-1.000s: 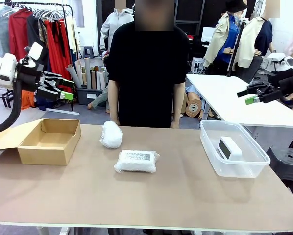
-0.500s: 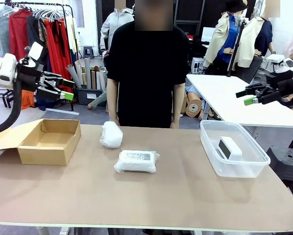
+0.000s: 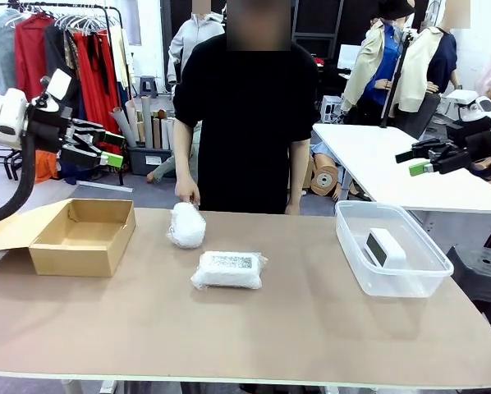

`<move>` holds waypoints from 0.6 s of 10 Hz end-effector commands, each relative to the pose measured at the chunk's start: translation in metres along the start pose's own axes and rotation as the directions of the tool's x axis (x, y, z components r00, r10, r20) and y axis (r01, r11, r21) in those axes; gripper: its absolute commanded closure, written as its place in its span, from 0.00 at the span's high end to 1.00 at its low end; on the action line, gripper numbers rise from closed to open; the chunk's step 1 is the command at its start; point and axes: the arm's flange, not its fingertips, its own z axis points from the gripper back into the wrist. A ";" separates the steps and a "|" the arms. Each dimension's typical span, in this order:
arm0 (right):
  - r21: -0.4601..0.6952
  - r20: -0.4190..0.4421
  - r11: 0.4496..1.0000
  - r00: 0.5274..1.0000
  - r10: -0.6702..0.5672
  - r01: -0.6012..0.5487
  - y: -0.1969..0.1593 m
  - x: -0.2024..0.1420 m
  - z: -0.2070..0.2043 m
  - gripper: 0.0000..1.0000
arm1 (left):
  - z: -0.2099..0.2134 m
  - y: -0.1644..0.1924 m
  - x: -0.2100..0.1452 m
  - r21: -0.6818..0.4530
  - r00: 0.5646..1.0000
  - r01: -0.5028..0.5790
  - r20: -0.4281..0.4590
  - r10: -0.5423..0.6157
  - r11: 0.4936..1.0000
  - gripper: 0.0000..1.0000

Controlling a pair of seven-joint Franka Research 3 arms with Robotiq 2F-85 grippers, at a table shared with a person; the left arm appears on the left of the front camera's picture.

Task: Separate and place wrapped and unwrapped clocks.
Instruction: Pick up the Digital clock indicated by the person.

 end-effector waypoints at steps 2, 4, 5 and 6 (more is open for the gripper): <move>0.000 -0.004 1.000 1.000 -0.004 0.004 0.001 0.001 0.000 1.00 | 0.000 -0.001 0.002 0.009 1.000 0.004 -0.003 -0.004 1.000 1.00; 0.000 -0.004 1.000 1.000 -0.004 0.004 0.001 0.001 0.000 1.00 | 0.000 -0.001 0.002 0.009 1.000 0.004 -0.003 -0.004 1.000 1.00; 0.000 -0.004 1.000 1.000 -0.004 0.004 0.001 0.001 0.000 1.00 | 0.000 -0.001 0.002 0.009 1.000 0.004 -0.003 -0.004 1.000 1.00; 0.000 -0.004 1.000 1.000 -0.004 0.004 0.001 0.001 0.000 1.00 | 0.000 -0.001 0.002 0.009 1.000 0.004 -0.003 -0.004 1.000 1.00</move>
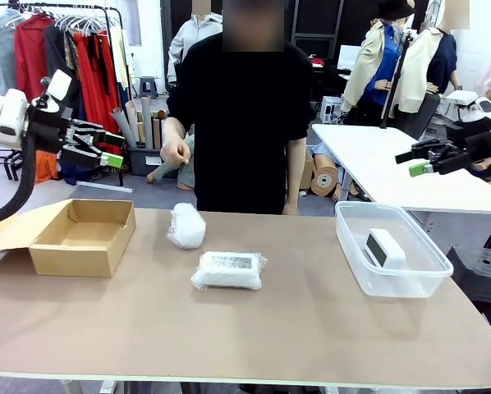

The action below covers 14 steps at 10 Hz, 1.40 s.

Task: Separate and place wrapped and unwrapped clocks.
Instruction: Pick up the Digital clock indicated by the person.

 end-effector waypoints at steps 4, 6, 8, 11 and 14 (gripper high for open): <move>0.000 -0.004 1.000 1.000 -0.004 0.004 0.001 0.001 0.000 1.00 | 0.000 -0.001 0.002 0.009 1.000 0.004 -0.003 -0.004 1.000 1.00; 0.000 -0.004 1.000 1.000 -0.004 0.004 0.001 0.001 0.000 1.00 | 0.000 -0.001 0.002 0.009 1.000 0.004 -0.003 -0.004 1.000 1.00; 0.000 -0.004 1.000 1.000 -0.004 0.004 0.001 0.001 0.000 1.00 | 0.000 -0.001 0.002 0.009 1.000 0.004 -0.003 -0.004 1.000 1.00; 0.000 -0.004 1.000 1.000 -0.004 0.004 0.001 0.001 0.000 1.00 | 0.000 -0.001 0.002 0.009 1.000 0.004 -0.003 -0.004 1.000 1.00; 0.000 -0.004 1.000 1.000 -0.004 0.004 0.001 0.001 0.000 1.00 | 0.000 -0.001 0.002 0.009 1.000 0.004 -0.003 -0.004 1.000 1.00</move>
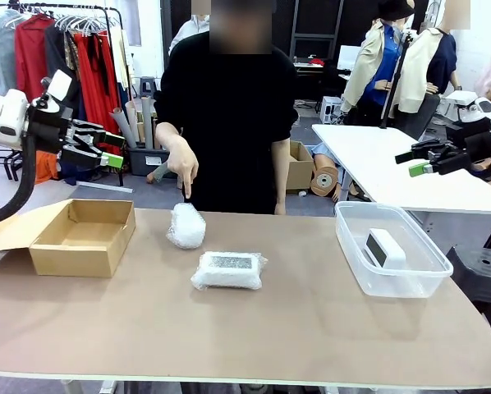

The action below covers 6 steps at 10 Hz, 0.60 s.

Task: Separate and place wrapped and unwrapped clocks.
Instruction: Pick up the Digital clock indicated by the person.

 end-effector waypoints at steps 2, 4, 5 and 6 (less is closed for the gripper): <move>0.000 -0.004 1.000 1.000 -0.004 0.004 0.001 0.001 0.000 1.00 | 0.000 -0.001 0.002 0.009 1.000 0.004 -0.003 -0.004 1.000 1.00; 0.000 -0.004 1.000 1.000 -0.004 0.004 0.001 0.001 0.000 1.00 | 0.000 -0.001 0.002 0.009 1.000 0.004 -0.003 -0.004 1.000 1.00; 0.000 -0.004 1.000 1.000 -0.004 0.004 0.001 0.001 0.000 1.00 | 0.000 -0.001 0.002 0.009 1.000 0.004 -0.003 -0.004 1.000 1.00; 0.000 -0.004 1.000 1.000 -0.004 0.004 0.001 0.001 0.000 1.00 | 0.000 -0.001 0.002 0.009 1.000 0.004 -0.003 -0.004 1.000 1.00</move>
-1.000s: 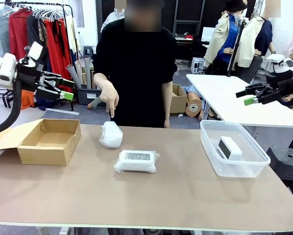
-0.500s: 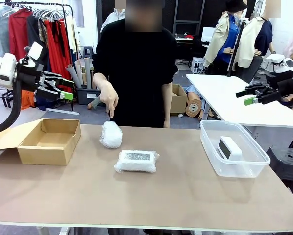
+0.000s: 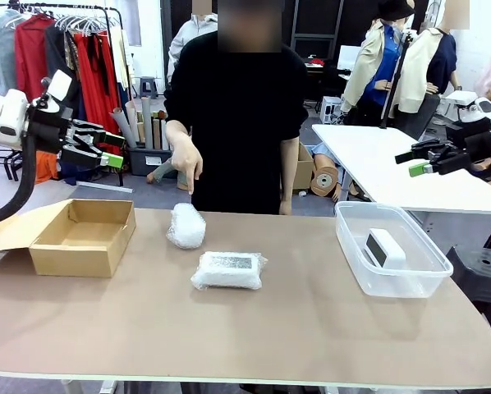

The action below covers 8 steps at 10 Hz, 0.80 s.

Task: Separate and place wrapped and unwrapped clocks.
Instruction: Pick up the Digital clock indicated by the person.

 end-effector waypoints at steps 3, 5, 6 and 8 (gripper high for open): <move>0.000 -0.004 1.000 1.000 -0.004 0.004 0.001 0.001 0.000 1.00 | 0.000 -0.001 0.002 0.009 1.000 0.004 -0.003 -0.004 1.000 1.00; 0.000 -0.004 1.000 1.000 -0.004 0.004 0.001 0.001 0.000 1.00 | 0.000 -0.001 0.002 0.009 1.000 0.004 -0.003 -0.004 1.000 1.00; 0.000 -0.004 1.000 1.000 -0.004 0.004 0.001 0.001 0.000 1.00 | 0.000 0.000 0.000 0.000 1.000 0.000 0.000 0.000 1.000 1.00; 0.000 -0.004 1.000 1.000 -0.004 0.004 0.001 0.001 0.000 1.00 | -0.005 0.007 0.024 -0.076 0.987 -0.028 -0.157 0.016 0.997 1.00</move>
